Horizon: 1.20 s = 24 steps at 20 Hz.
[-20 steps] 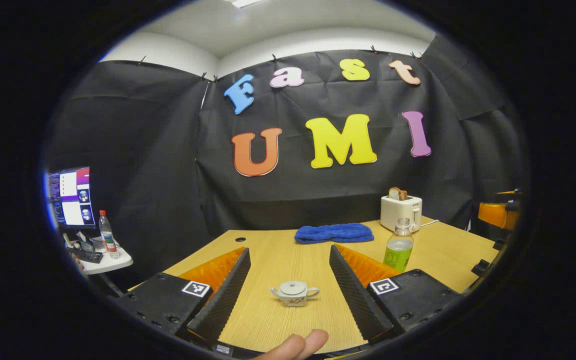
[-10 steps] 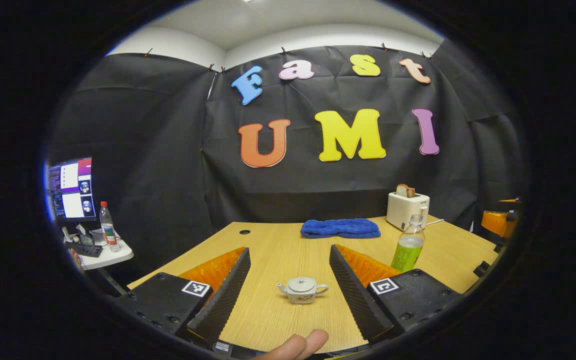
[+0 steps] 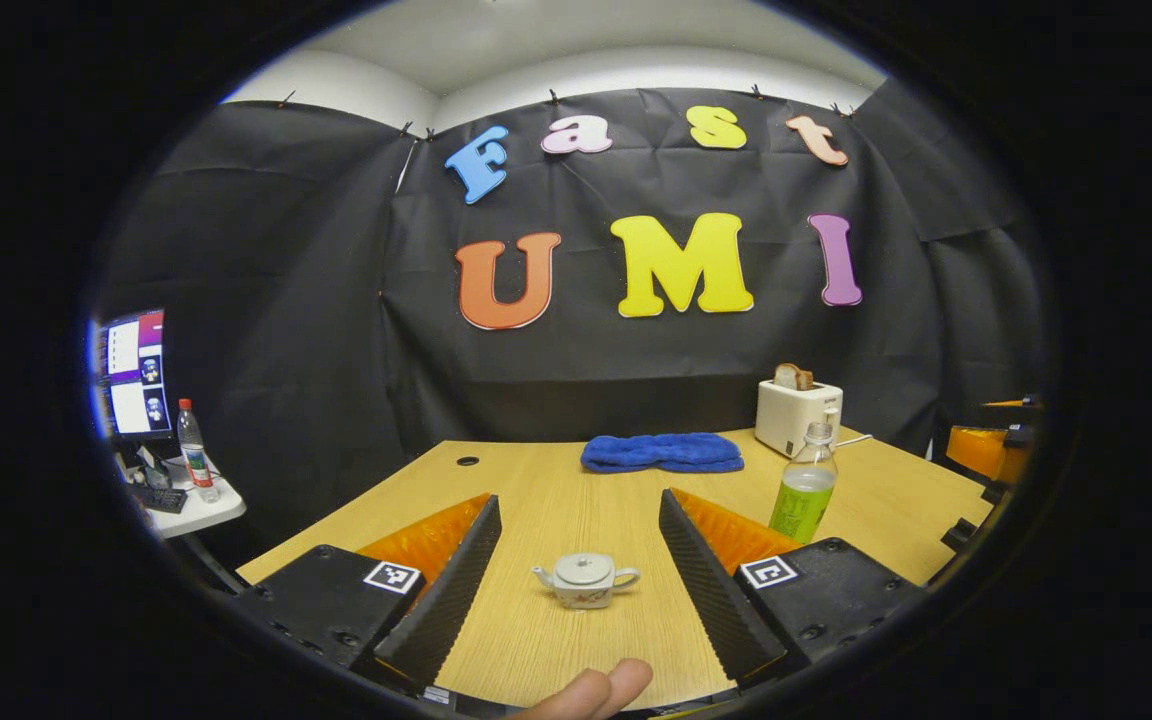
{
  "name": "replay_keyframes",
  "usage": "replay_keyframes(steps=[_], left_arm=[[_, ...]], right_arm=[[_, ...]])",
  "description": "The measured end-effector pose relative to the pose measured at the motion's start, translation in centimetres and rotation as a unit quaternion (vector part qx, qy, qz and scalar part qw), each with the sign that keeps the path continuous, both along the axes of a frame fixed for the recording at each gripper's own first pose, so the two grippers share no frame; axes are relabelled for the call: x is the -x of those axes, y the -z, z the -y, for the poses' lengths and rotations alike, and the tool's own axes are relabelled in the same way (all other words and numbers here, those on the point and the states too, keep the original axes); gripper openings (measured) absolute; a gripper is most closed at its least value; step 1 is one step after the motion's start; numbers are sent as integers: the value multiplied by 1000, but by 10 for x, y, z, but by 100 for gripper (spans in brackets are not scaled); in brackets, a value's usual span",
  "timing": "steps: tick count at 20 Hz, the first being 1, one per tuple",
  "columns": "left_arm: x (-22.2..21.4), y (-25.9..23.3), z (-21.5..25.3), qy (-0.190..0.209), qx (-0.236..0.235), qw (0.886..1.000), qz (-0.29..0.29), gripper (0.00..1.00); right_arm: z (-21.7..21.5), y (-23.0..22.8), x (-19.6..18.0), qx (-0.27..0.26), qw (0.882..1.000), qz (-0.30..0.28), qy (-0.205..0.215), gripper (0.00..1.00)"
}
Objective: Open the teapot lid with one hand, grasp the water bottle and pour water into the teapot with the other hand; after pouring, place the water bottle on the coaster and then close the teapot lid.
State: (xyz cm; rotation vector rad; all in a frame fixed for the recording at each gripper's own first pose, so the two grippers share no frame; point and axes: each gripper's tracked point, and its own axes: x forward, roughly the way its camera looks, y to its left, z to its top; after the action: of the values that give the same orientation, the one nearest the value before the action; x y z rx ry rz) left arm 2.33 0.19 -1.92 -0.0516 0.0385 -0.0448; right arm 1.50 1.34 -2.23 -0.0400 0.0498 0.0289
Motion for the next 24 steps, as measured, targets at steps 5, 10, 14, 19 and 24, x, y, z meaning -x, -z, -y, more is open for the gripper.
replay_keyframes(steps=[5,10,14,19,24], left_arm=[[-36,19,-2,0,19,1000,8,100],[-85,70,-9,-9,33,999,-28,100],[-107,102,2,8,67,996,-55,99],[-120,121,11,25,44,997,-65,68],[-123,132,9,27,39,995,-86,30]], right_arm=[[-1,4,-4,22,1000,0,12,96],[-5,11,-9,24,1000,-5,12,94],[-8,18,-11,32,999,-12,12,96],[-13,22,-14,34,999,-19,9,95],[-13,26,-16,34,999,-24,9,97]])
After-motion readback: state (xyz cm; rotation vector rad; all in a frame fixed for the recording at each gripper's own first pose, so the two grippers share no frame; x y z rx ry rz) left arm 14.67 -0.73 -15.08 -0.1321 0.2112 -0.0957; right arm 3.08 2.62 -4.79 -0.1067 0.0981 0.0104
